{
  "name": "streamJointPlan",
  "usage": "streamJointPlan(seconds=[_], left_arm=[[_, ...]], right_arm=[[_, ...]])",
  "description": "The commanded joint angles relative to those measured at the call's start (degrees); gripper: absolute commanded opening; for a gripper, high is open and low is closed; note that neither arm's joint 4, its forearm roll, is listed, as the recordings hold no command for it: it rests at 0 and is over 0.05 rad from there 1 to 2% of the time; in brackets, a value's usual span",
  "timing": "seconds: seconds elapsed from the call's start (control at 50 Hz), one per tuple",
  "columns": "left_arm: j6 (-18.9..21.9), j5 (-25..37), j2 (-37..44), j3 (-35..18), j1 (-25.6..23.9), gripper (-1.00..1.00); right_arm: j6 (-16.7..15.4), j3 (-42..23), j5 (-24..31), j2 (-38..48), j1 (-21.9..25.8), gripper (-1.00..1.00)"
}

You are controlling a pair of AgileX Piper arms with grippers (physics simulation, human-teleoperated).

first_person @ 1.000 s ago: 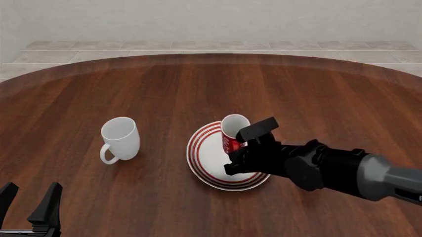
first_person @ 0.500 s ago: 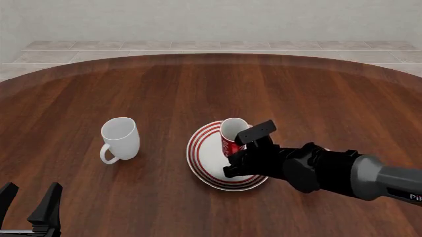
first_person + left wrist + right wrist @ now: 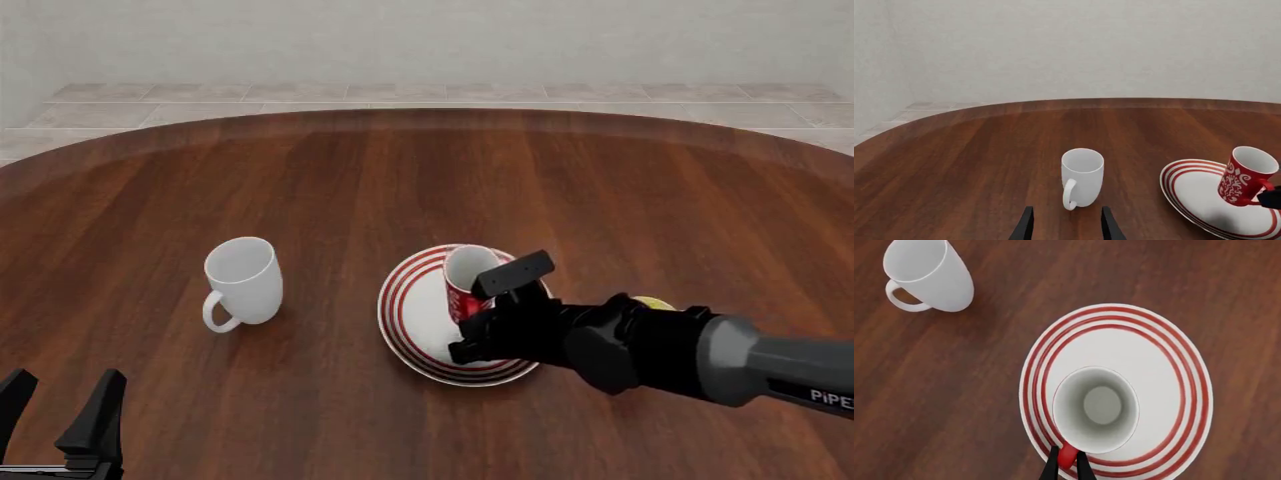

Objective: Pick up the red mug and put it on the plate

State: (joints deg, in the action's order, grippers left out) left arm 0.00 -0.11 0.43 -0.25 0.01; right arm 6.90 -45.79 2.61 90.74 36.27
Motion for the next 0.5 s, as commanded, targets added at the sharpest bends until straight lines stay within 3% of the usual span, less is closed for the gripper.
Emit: streamJointPlan(seconds=[0.02, 0.5], left_arm=[[-0.01, 0.0, -0.01, 0.0, 0.02, 1.0], [0.01, 0.0, 0.01, 0.0, -0.02, 1.0]], right_arm=[[0.84, 0.17, -0.75, 0.44, 0.06, -1.0], [1.89, 1.03, -2.18, 1.4, 0.05, -1.0]])
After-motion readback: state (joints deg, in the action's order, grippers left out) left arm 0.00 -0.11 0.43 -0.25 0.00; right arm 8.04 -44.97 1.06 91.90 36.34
